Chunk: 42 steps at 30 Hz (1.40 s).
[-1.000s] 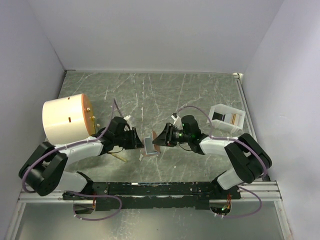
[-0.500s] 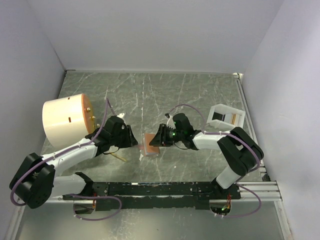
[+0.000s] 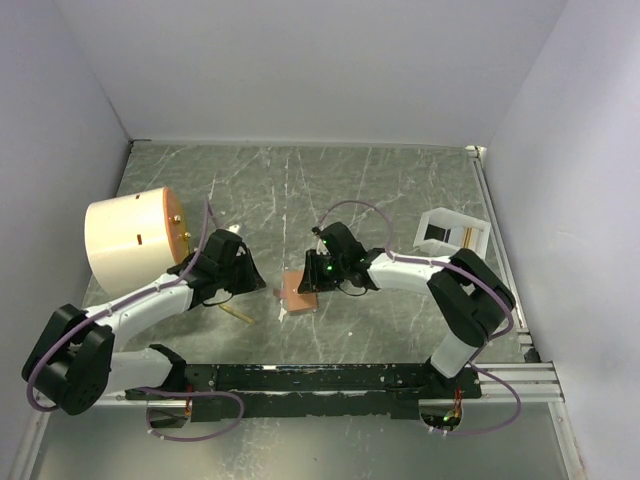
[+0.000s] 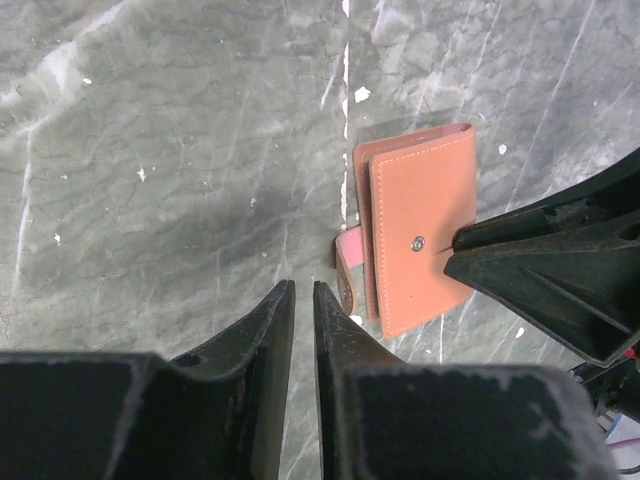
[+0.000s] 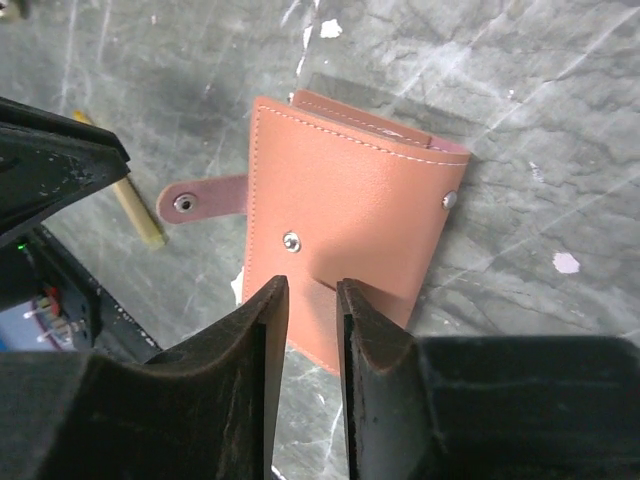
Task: Put the credit cards into the card holder
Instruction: Close the card holder at the center of the board.
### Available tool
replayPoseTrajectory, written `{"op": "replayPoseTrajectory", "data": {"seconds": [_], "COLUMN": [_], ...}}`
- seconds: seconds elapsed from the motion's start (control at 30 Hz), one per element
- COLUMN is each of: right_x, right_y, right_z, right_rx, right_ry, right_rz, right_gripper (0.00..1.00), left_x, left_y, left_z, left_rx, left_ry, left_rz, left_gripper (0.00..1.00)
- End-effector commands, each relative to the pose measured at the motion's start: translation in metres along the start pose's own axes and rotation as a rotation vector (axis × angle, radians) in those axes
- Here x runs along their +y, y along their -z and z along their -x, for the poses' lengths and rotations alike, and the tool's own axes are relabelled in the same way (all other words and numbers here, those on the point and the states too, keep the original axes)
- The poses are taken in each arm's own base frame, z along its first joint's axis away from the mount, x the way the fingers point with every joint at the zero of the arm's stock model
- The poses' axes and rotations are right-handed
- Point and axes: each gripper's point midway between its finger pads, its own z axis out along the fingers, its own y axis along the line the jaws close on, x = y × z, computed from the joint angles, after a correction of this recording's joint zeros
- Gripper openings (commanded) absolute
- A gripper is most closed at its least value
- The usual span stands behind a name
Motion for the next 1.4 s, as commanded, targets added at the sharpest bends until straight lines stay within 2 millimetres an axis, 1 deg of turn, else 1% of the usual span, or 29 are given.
{"op": "replayPoseTrajectory", "data": {"seconds": [0.0,0.13,0.3,0.5,0.6,0.83,0.87,1.0,1.1,1.27,1.37], "right_x": [-0.017,-0.011,-0.01,-0.02,-0.02,0.002,0.007,0.037,0.052,0.063,0.064], "right_y": [0.004,0.003,-0.008,-0.019,-0.017,-0.007,-0.006,-0.003,-0.004,-0.006,-0.007], "right_z": [0.005,0.008,0.0,-0.015,-0.013,0.004,0.007,0.007,0.009,0.008,0.01], "right_rx": [-0.009,-0.01,0.026,0.077,0.065,-0.011,-0.025,-0.046,-0.056,-0.055,-0.061], "right_ry": [0.061,0.081,0.091,0.113,0.115,0.125,0.126,0.1,0.066,0.02,0.009], "right_rz": [-0.137,-0.129,-0.127,-0.191,-0.203,-0.137,-0.113,0.048,0.121,0.189,0.19], "right_gripper": [0.25,0.24,0.23,0.23,0.23,0.23,0.23,0.2,0.19,0.19,0.17], "left_x": [0.003,0.002,-0.006,-0.017,-0.018,-0.024,-0.024,-0.024,-0.025,-0.025,-0.025], "left_y": [-0.003,-0.009,-0.016,-0.02,-0.021,-0.023,-0.023,-0.025,-0.026,-0.027,-0.028], "left_z": [-0.005,-0.01,-0.016,-0.018,-0.018,-0.017,-0.016,-0.016,-0.016,-0.016,-0.016], "left_rx": [0.034,0.065,0.1,0.116,0.123,0.12,0.12,0.123,0.122,0.124,0.127], "left_ry": [0.022,0.02,0.01,0.007,0.003,0.003,0.003,0.004,0.006,0.006,0.006], "left_rz": [-0.005,-0.021,-0.076,-0.147,-0.15,-0.18,-0.181,-0.18,-0.181,-0.182,-0.184], "left_gripper": [0.23,0.2,0.19,0.19,0.18,0.18,0.18,0.18,0.18,0.19,0.19]}}
